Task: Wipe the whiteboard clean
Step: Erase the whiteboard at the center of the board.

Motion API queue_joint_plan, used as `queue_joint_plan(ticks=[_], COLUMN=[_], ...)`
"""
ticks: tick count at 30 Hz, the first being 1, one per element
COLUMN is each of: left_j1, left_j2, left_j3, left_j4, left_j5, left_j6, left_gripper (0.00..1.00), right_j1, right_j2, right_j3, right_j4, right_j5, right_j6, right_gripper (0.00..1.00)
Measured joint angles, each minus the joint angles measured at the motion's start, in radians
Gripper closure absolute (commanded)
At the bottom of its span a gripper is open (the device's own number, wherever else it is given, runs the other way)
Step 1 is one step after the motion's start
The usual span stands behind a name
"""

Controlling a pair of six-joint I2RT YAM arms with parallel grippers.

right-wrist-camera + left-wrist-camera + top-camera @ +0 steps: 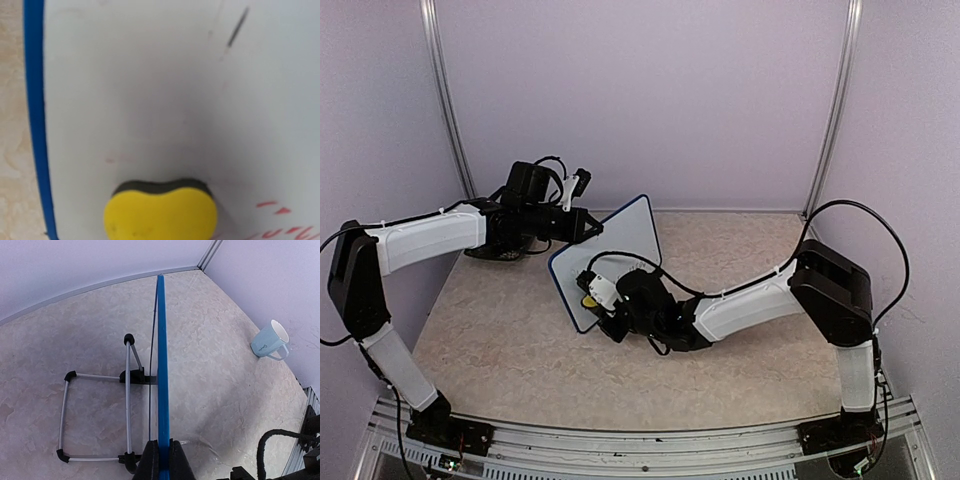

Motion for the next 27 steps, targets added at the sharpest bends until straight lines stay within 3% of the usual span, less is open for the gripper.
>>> queue_joint_plan(ticks=[11,27], left_j1=[0.000,0.000], left_j2=[0.004,0.004], left_j3=[0.000,0.000], left_j4=[0.000,0.001], left_j5=[0.002,0.006], left_j6=[-0.030,-0.022], left_gripper=[1.00,1.00], right_j1=[0.009,0.009], right_j2=[0.000,-0.005], right_j3=[-0.097,-0.039], right_j4=[0.067,0.055], right_j5=[-0.023,-0.003], right_j6=[0.008,-0.009], right_gripper=[1.00,1.00])
